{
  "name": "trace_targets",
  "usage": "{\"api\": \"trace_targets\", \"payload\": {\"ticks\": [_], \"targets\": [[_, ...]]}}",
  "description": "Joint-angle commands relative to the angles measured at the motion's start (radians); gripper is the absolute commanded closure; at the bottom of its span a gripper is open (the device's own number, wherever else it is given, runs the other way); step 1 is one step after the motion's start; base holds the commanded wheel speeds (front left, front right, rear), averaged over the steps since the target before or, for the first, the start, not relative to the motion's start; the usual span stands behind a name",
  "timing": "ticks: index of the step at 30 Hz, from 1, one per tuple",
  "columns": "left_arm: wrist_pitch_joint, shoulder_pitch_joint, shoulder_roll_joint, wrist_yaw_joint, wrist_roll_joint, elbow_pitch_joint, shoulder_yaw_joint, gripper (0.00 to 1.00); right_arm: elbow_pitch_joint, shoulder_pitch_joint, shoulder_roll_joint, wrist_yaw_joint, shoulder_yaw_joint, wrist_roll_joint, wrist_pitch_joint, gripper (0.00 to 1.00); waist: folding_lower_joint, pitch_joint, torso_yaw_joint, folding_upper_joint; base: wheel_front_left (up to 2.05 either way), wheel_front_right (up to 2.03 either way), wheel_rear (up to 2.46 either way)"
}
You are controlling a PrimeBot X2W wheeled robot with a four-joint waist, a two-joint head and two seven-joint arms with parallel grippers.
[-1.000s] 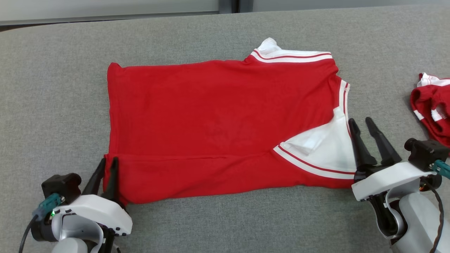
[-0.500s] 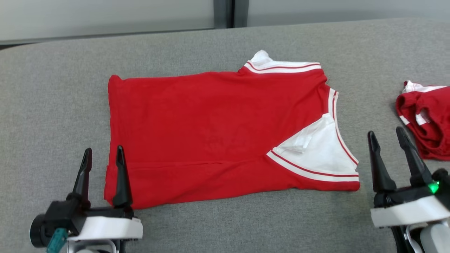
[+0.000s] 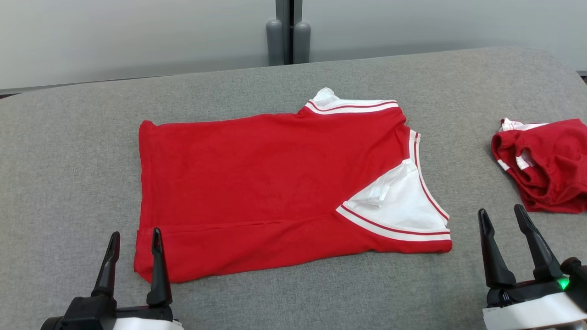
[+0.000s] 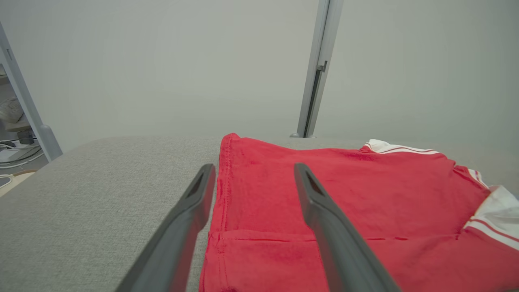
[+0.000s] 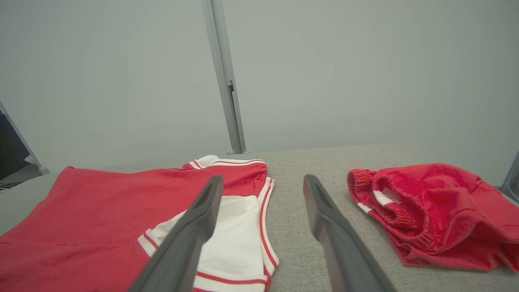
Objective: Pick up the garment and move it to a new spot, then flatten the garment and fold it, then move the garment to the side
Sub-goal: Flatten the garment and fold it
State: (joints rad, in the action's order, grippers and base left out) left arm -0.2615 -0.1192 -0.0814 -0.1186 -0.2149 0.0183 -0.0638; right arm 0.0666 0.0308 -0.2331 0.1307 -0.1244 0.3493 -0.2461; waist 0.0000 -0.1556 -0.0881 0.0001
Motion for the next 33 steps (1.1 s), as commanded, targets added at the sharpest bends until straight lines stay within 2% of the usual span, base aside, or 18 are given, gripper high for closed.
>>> {"api": "trace_targets", "payload": {"ticks": [1, 7, 12, 16, 23, 28, 29, 30, 31, 32, 33], "targets": [[-0.003, -0.006, -0.007, -0.005, -0.007, 0.002, 0.002, 0.0, -0.006, 0.005, -0.002, 0.0, 0.002, -0.004, 0.003, 0.0, 0.0, 0.0, 0.001, -0.0001, 0.0, 0.0, 0.0], [0.012, -0.006, -0.011, -0.007, -0.008, 0.0, -0.007, 0.0, -0.004, 0.003, -0.002, 0.0, 0.005, 0.0, 0.009, 0.0, 0.0, -0.003, 0.003, -0.0001, 0.0, 0.0, 0.0], [0.074, 0.02, -0.008, -0.004, -0.028, -0.055, -0.015, 0.0, 0.026, -0.011, 0.0, 0.0, -0.001, 0.005, 0.024, 0.0, 0.0, -0.037, 0.009, -0.0001, 0.0, 0.0, 0.0], [0.116, 0.041, -0.002, -0.002, -0.064, -0.135, -0.012, 0.0, 0.114, -0.05, 0.0, 0.0, -0.04, 0.012, 0.034, 0.0, 0.0, -0.081, 0.011, -0.0001, 0.0, 0.0, 0.0], [0.11, 0.099, 0.004, 0.033, -0.121, -0.265, -0.005, 0.0, 0.304, -0.139, 0.012, 0.0, -0.094, 0.035, 0.02, 0.0, 0.0, -0.131, 0.026, -0.0001, 0.0, 0.0, 0.0], [0.146, 0.128, 0.005, 0.054, -0.156, -0.354, -0.007, 0.0, 0.423, -0.194, 0.024, 0.0, -0.117, 0.063, 0.012, 0.0, 0.0, -0.144, 0.037, -0.0001, 0.0, 0.0, 0.0], [0.156, 0.13, 0.004, 0.06, -0.162, -0.368, -0.01, 0.13, 0.443, -0.2, 0.026, 0.0, -0.125, 0.069, 0.017, 0.0, 0.0, -0.145, 0.038, -0.0001, 0.0, 0.0, 0.0], [0.163, 0.131, 0.002, 0.067, -0.164, -0.376, -0.015, 0.63, 0.454, -0.209, 0.03, 0.0, -0.134, 0.081, 0.016, 0.52, 0.0, -0.145, 0.039, -0.0001, 0.0, 0.0, 0.0], [0.161, 0.134, 0.001, 0.069, -0.167, -0.379, -0.017, 0.98, 0.466, -0.216, 0.029, 0.0, -0.14, 0.086, 0.015, 0.79, 0.0, -0.145, 0.04, -0.0001, 0.0, 0.0, 0.0], [0.155, 0.137, -0.002, 0.076, -0.167, -0.377, -0.02, 1.0, 0.473, -0.222, 0.026, 0.0, -0.144, 0.093, 0.013, 1.0, 0.0, -0.144, 0.042, -0.0001, 0.0, 0.0, 0.0], [0.147, 0.14, -0.004, 0.079, -0.165, -0.37, -0.023, 1.0, 0.475, -0.227, 0.025, 0.0, -0.149, 0.102, 0.01, 1.0, 0.0, -0.142, 0.043, -0.0001, 0.0, 0.0, 0.0]]}}
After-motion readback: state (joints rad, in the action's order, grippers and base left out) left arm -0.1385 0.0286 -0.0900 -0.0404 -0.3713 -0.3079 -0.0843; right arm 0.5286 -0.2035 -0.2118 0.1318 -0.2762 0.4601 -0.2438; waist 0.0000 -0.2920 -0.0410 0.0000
